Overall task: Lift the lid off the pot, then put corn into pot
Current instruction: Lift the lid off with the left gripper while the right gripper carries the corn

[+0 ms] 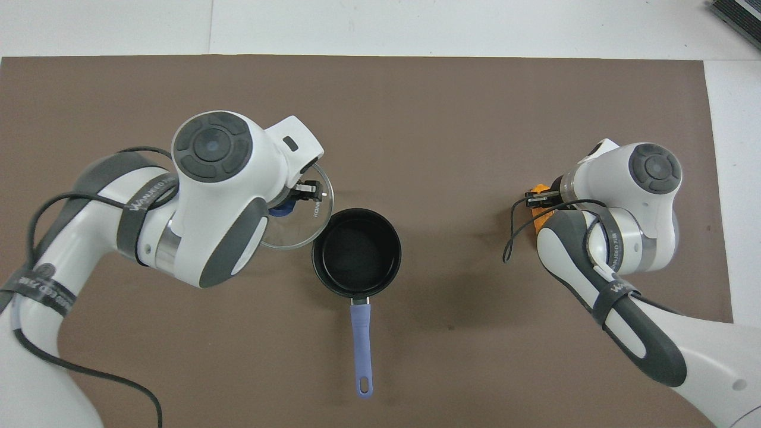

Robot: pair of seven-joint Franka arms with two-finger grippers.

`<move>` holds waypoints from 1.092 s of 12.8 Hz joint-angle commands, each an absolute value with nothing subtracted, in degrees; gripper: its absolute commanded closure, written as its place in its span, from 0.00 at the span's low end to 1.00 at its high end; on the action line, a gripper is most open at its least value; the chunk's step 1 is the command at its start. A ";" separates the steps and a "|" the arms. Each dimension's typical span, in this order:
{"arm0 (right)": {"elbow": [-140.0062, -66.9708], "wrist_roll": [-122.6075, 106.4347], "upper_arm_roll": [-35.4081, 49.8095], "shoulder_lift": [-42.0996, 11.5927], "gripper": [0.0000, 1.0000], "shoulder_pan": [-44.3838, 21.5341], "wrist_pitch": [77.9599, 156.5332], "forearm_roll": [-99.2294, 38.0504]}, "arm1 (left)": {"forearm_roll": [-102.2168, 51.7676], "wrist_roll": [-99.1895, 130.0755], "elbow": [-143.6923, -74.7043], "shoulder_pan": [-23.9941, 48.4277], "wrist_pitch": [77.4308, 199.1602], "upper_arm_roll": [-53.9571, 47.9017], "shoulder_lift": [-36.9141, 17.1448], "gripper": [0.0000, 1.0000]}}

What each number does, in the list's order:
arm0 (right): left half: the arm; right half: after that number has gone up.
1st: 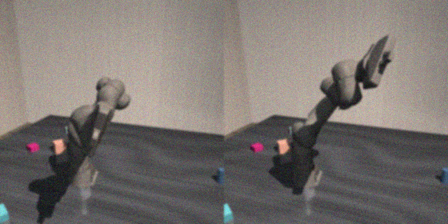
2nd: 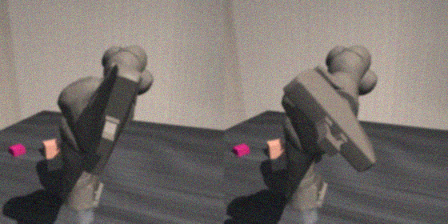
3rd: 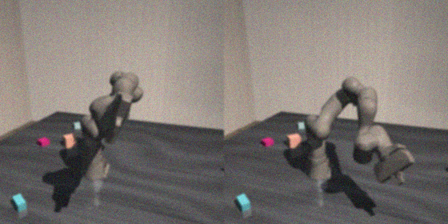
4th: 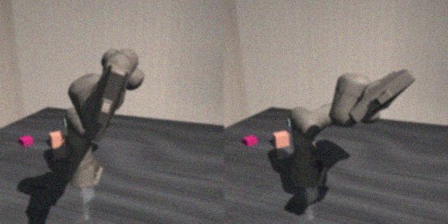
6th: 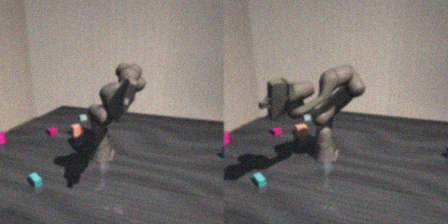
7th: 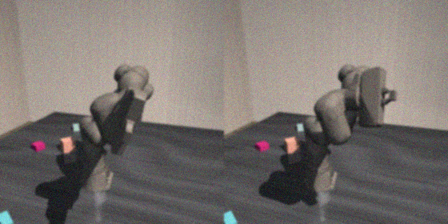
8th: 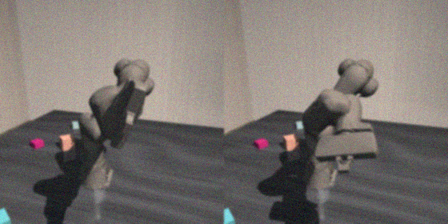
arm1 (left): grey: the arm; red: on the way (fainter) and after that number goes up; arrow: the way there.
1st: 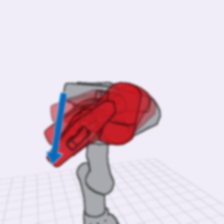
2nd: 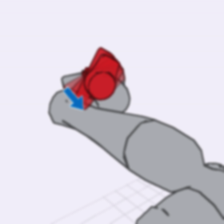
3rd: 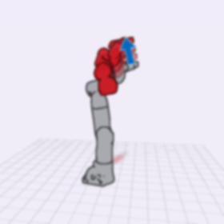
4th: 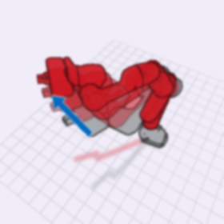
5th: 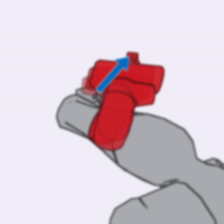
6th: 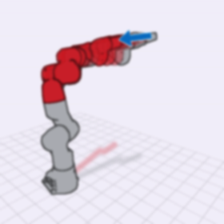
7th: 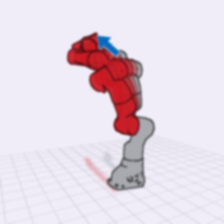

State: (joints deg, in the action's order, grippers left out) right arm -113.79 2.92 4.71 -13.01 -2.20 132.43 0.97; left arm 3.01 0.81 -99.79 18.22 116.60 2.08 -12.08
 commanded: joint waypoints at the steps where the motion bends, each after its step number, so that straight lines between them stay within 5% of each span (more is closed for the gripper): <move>1: -111.11 7.62 5.01 -10.02 1.00 -7.18 127.02 0.26 | 1.59 -7.61 -100.28 13.47 116.54 1.41 -11.42 1.00; 11: -99.05 31.64 5.18 -11.95 1.00 -27.94 119.79 -1.92 | -2.64 -24.08 -108.18 2.90 126.29 1.41 -12.83 1.00; 14: -95.99 33.39 5.19 -17.82 1.00 -31.55 120.32 -1.23 | -2.64 -24.78 -110.38 1.24 127.00 1.41 -12.92 1.00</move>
State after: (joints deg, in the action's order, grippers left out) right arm -100.13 31.74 5.31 -13.06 -30.49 120.75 -1.08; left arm -1.52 -22.94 -108.06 3.11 125.36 1.99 -14.14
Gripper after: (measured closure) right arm 0.599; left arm 0.577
